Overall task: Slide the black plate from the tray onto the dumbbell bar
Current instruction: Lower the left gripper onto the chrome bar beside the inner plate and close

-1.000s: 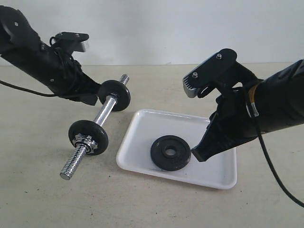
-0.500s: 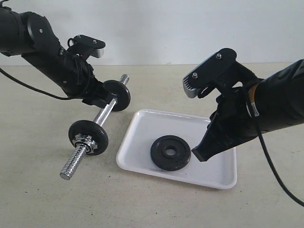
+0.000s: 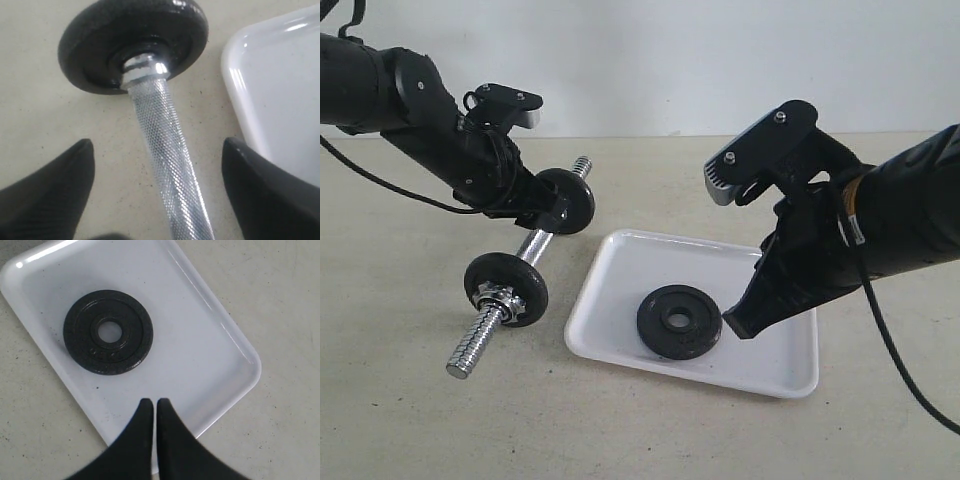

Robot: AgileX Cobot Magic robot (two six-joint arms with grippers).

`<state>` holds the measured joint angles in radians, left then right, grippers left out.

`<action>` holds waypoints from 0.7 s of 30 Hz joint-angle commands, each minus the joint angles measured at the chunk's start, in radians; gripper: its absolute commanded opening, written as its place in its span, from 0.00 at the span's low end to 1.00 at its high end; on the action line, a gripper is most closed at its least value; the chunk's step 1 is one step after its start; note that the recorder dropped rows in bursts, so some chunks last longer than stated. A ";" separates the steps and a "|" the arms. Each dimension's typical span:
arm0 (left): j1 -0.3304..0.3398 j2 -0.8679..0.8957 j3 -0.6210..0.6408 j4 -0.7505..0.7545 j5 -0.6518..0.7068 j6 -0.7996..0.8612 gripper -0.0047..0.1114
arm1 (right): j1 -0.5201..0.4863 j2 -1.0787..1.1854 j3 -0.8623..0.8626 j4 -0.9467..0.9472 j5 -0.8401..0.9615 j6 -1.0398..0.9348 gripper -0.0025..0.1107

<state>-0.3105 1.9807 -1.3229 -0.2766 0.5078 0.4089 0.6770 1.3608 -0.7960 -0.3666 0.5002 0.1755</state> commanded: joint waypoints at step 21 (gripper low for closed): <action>-0.050 0.141 -0.011 0.075 -0.207 0.000 0.62 | 0.002 -0.001 -0.008 -0.041 -0.085 -0.002 0.02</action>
<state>-0.3558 2.1013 -1.3251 -0.2131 0.3108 0.4072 0.6770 1.3608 -0.7960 -0.3861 0.4207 0.1755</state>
